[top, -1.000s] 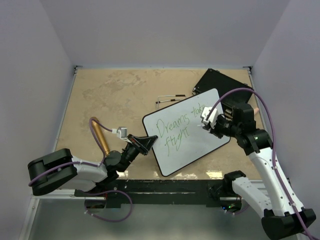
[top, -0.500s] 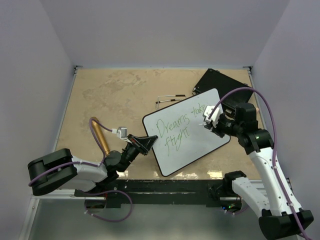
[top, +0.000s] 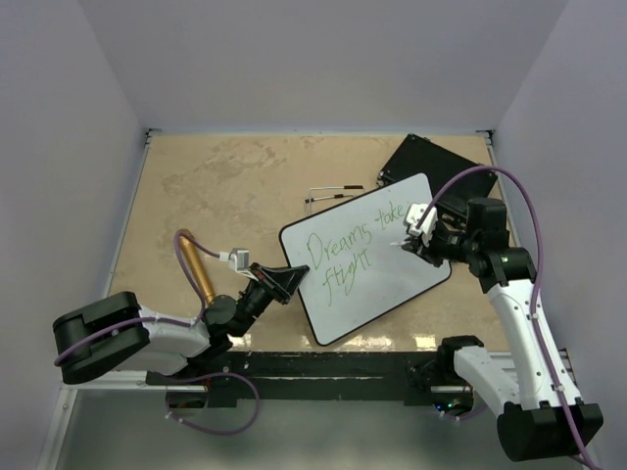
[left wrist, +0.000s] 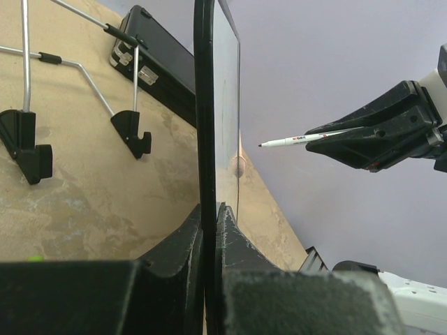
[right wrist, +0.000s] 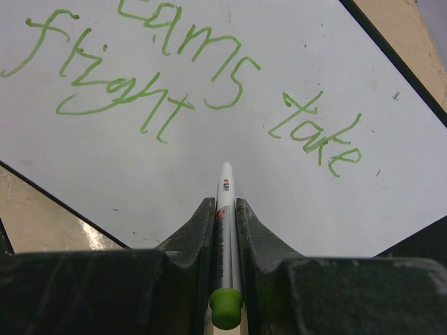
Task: Write a sentence on the whiteboard
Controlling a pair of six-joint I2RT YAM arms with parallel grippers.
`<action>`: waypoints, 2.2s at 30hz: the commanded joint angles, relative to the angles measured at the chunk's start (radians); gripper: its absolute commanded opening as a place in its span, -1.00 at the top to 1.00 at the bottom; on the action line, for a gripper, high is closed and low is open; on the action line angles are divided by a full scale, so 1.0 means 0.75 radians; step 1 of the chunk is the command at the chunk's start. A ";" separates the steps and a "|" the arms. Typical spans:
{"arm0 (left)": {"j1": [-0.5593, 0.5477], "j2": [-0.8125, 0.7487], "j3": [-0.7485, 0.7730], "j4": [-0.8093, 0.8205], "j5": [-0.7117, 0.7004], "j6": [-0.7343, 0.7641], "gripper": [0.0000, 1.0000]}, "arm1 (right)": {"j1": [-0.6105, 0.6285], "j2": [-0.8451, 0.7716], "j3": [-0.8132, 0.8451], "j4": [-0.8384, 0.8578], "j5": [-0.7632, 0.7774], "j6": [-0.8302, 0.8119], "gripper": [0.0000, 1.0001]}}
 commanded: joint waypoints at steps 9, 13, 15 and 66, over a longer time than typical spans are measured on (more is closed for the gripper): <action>0.001 -0.015 -0.053 -0.010 0.053 0.159 1.00 | -0.029 0.063 0.046 -0.097 -0.199 -0.156 1.00; 0.001 -0.019 -0.055 -0.016 0.053 0.161 1.00 | -0.033 0.063 0.069 -0.122 -0.215 -0.179 1.00; -0.001 -0.019 -0.055 -0.018 0.055 0.163 1.00 | -0.033 0.065 0.077 -0.126 -0.211 -0.181 1.00; 0.007 -0.021 -0.071 -0.012 0.055 0.139 1.00 | -0.035 0.077 0.060 -0.181 -0.383 -0.218 1.00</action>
